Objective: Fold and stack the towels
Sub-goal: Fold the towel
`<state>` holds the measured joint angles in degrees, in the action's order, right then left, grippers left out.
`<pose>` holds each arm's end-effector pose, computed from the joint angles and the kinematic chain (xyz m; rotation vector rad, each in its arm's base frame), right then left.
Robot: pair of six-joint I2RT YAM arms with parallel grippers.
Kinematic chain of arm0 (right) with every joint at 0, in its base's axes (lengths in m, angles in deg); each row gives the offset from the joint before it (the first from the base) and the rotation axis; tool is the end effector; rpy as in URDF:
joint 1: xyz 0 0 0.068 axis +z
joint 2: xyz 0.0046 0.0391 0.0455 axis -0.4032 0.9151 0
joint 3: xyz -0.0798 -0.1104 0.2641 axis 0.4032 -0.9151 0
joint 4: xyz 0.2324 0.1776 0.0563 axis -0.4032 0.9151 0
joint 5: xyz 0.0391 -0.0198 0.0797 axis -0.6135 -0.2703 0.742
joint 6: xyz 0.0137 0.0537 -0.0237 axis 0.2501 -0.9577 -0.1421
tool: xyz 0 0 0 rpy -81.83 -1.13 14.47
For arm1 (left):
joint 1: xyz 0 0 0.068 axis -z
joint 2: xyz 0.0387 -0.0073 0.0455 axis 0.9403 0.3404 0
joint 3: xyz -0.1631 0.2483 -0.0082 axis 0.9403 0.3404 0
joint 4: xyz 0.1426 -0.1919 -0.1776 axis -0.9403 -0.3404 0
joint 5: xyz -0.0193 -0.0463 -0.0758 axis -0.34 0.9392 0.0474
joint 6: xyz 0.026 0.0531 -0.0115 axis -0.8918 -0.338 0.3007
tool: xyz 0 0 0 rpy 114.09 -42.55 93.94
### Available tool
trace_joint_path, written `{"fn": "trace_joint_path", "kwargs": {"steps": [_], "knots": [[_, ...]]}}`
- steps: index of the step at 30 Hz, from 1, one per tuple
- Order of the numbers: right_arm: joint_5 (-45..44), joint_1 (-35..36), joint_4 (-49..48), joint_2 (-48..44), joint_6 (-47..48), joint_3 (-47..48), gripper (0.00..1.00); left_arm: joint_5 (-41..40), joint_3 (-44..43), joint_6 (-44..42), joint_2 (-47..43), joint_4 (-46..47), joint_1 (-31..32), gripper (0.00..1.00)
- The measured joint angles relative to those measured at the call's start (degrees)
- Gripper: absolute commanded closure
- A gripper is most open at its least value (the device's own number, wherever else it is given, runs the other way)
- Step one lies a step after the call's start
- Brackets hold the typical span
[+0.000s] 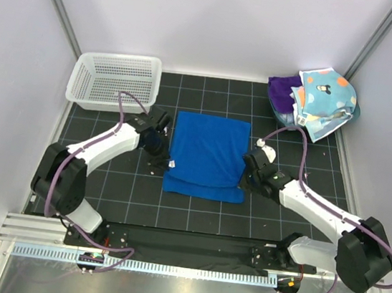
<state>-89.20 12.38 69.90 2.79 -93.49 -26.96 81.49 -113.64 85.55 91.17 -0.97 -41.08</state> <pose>0.2098 0.1423 0.1914 0.2456 2.5582 0.2831 0.2897 -0.1688 0.2143 -0.3251 2.9141 -0.4726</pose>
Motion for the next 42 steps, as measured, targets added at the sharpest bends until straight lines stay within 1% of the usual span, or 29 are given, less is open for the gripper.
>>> {"fn": "trace_joint_path", "kwargs": {"steps": [12, 32, 42], "knots": [[-0.02, 0.0, 3.87, -4.5, 0.13, 1.09, 0.94, 0.07, -0.74, 0.04, -5.01, -2.34, -0.07, 1.0], [-0.63, 0.98, 9.33, -11.98, -0.17, 1.75, 0.94, 0.81, 0.17, 1.14, -9.07, -3.13, -0.11, 1.0], [-1.27, 1.97, 11.72, -13.16, -0.59, 2.78, 0.94, 1.07, 0.61, 1.36, -9.62, -3.15, -0.15, 1.0]]}}
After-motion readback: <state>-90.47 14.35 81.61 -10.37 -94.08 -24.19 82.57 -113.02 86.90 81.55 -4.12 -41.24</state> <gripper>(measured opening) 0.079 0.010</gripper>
